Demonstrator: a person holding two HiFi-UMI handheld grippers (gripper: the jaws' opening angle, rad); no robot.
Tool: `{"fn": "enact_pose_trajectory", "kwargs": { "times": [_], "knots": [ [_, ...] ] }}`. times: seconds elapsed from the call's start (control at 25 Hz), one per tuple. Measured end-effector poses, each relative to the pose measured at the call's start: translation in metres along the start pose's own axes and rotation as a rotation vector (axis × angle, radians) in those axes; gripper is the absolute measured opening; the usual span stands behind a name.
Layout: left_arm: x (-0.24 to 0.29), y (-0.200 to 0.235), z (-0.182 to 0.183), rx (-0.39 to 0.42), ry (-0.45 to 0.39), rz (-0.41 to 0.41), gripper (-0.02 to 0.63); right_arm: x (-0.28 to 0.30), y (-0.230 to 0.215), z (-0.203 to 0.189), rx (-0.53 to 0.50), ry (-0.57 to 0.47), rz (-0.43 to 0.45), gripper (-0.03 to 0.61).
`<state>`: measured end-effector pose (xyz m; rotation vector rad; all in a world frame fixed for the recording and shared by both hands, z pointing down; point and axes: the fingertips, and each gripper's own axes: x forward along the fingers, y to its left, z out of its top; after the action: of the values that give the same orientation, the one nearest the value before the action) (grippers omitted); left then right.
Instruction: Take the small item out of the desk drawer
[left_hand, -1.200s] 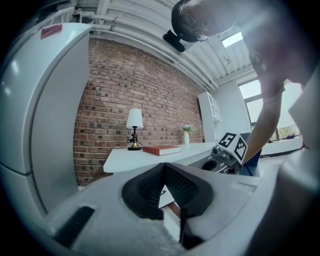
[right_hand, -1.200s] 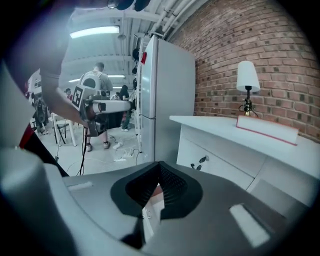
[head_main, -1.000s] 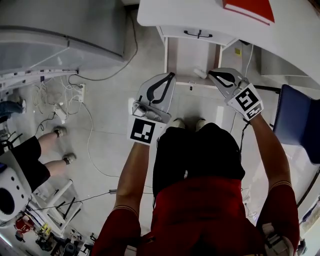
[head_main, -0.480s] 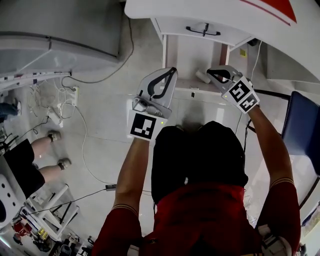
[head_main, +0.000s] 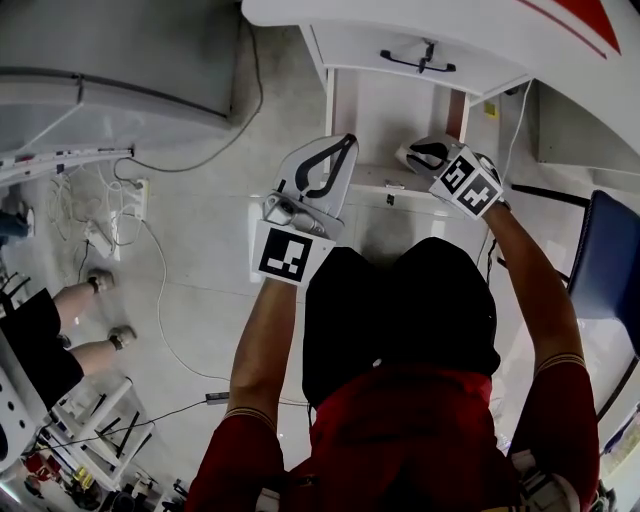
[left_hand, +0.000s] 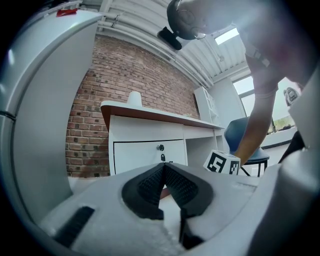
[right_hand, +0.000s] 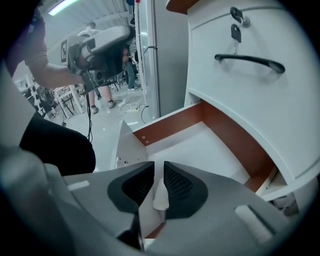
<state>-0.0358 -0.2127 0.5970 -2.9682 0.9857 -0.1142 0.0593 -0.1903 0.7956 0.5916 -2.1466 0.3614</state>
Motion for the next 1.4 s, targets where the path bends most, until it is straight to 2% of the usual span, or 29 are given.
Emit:
{"fn": "enact_pose_trajectory", "kwargs": {
  "times": [0.24, 0.52, 0.96, 1.2, 1.4],
  "knots": [
    [0.000, 0.003, -0.011, 0.005, -0.016, -0.003, 0.003, 0.027, -0.005, -0.019, 0.009, 0.107, 0.011, 0.091],
    [-0.006, 0.008, -0.022, 0.054, -0.009, -0.011, 0.003, 0.054, -0.006, -0.033, 0.008, 0.209, 0.005, 0.115],
    [-0.025, 0.010, -0.036, 0.063, 0.010, 0.002, 0.003, 0.089, -0.015, -0.079, 0.068, 0.425, -0.017, 0.186],
    [-0.032, 0.016, -0.041, 0.074, 0.015, 0.013, 0.003, 0.105, -0.024, -0.080, 0.057, 0.466, -0.031, 0.206],
    [-0.034, 0.019, -0.043, 0.070, 0.022, 0.020, 0.003, 0.118, -0.021, -0.082, 0.061, 0.465, 0.016, 0.230]
  ]
}}
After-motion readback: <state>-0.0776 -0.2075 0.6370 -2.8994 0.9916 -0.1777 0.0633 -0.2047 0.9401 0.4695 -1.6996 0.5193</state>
